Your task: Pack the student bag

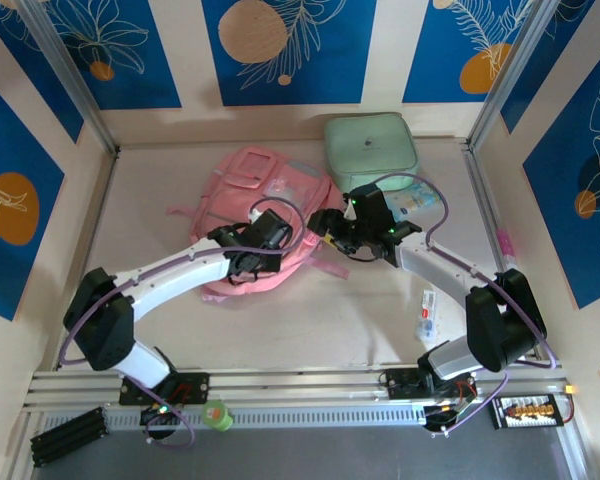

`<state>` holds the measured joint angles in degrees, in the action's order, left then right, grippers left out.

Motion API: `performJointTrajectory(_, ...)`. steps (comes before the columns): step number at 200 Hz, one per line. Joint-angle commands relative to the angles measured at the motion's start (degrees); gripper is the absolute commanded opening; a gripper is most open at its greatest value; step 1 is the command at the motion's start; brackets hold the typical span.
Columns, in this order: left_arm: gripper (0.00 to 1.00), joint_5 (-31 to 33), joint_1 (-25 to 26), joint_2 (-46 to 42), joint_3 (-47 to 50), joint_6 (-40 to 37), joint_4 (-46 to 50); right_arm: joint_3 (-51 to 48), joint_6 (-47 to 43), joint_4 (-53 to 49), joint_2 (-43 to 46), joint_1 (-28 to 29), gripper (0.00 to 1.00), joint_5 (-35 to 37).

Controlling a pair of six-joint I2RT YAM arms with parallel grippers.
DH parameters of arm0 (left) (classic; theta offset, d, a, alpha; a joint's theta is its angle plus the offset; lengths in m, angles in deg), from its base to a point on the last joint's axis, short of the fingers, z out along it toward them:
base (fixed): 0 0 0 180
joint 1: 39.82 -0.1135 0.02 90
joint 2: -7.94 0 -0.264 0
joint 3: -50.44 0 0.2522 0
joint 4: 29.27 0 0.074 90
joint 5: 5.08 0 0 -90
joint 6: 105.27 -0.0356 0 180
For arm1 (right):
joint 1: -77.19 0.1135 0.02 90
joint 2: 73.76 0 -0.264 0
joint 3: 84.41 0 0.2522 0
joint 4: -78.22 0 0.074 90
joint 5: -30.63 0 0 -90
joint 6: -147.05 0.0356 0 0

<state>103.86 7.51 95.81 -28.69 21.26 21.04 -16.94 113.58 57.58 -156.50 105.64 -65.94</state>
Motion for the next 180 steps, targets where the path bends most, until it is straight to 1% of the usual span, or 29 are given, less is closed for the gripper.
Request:
performJointTrajectory(1,0.29,2.6,0.57,1.26,-1.7,0.18,1.93,0.06,0.32,-0.45,-0.53,-0.83,0.66,-1.63)
performJointTrajectory(19,0.24,2.01,0.63,2.43,-2.24,0.05,2.06,0.29,0.33,-0.43,-0.81,-0.98,0.66,-1.78)
performJointTrajectory(31,0.23,2.48,0.58,2.9,-2.64,0.51,3.08,0.8,0.41,-0.87,-1.2,-1.07,0.66,-1.89)
performJointTrajectory(50,0.18,3.78,0.9,2.36,-2.55,1.24,3.87,2.11,-0.55,-1.64,-2.02,-0.98,0.66,-2.38)
performJointTrajectory(68,0.12,4.61,0.83,1.52,-1.79,1.36,3.35,3.29,-1.41,-2.0,-2.73,-0.43,0.66,-2.43)
performJointTrajectory(90,0.0,5.06,0.83,0.91,-1.24,1.27,3.06,4.02,-0.97,-1.58,-3.66,0.16,0.65,-3.14)
performJointTrajectory(124,0.0,4.09,0.69,-1.01,0.82,0.17,0.18,4.67,1.26,1.21,-5.91,1.32,0.64,-4.53)
performJointTrajectory(150,0.0,2.1,0.48,-2.57,1.94,-1.05,-1.84,6.24,3.25,3.26,-8.84,2.26,0.6,-5.89)
performJointTrajectory(171,0.0,0.55,0.22,-3.78,3.61,-1.34,-3.73,8.64,4.44,4.07,-11.87,2.82,0.58,-7.3)
performJointTrajectory(180,0.0,-0.07,0.06,-4.21,4.4,-1.51,-4.52,9.82,4.43,4.58,-13.19,3.06,0.54,-8.28)
